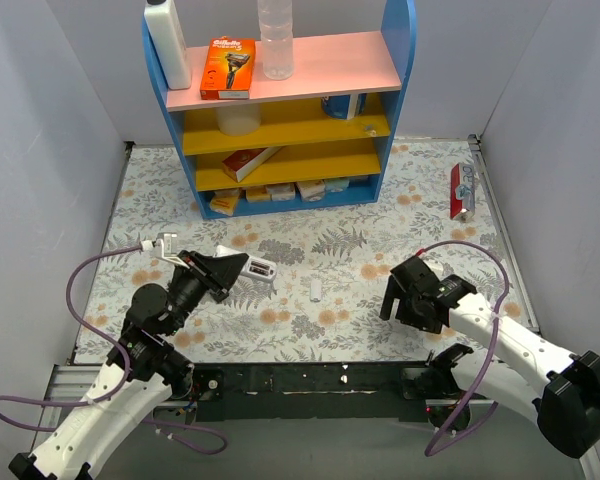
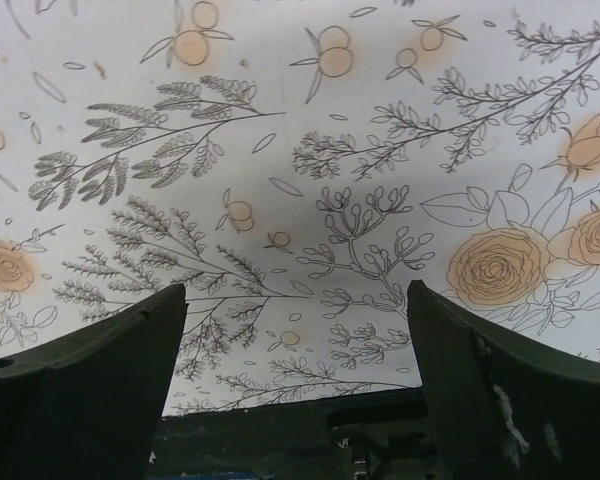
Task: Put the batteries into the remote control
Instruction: Place the remote control at the center of the board.
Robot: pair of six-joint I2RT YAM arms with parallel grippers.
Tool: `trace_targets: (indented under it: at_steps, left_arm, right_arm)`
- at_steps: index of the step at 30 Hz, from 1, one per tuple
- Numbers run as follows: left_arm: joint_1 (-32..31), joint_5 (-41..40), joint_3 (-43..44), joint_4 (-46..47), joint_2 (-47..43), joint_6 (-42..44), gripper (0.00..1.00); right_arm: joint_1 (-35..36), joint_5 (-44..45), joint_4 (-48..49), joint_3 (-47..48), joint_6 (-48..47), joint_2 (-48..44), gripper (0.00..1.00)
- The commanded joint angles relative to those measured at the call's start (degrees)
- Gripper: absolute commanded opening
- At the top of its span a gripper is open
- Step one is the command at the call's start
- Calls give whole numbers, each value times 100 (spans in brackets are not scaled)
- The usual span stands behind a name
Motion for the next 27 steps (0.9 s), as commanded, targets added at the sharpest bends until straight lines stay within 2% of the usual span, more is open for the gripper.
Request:
trace_targets:
  at_steps: [1,4,8,12,18,21,27]
  left_arm:
    - [-23,25,509,-540,17,762,0]
    - [-23,25,711,-803,26,939,0]
    - [-23,78,974,-1084,131,1412,0]
    - [-23,218,1159,-1243,307,1808,0]
    - [-23,157,1142,-1322,386,1950,0]
    - [-23,-36,1142,-1419,334,2020,0]
    - [-23,77,1107,-1463,447,2021,0]
  right_arm:
    - [-332,176,-185,-62,374,-15,98]
    - [-526,79,-299,26,294,91,98]
    - [-825,219,-650,219,338,284,92]
    - [-1273,264,-871,237,435,443,91]
    - [-1792,176,-976,272,637,381,85]
    - [-1950,237,-757,255,427,390,83]
    - [-1968,-263,-115,123,-22,680,82]
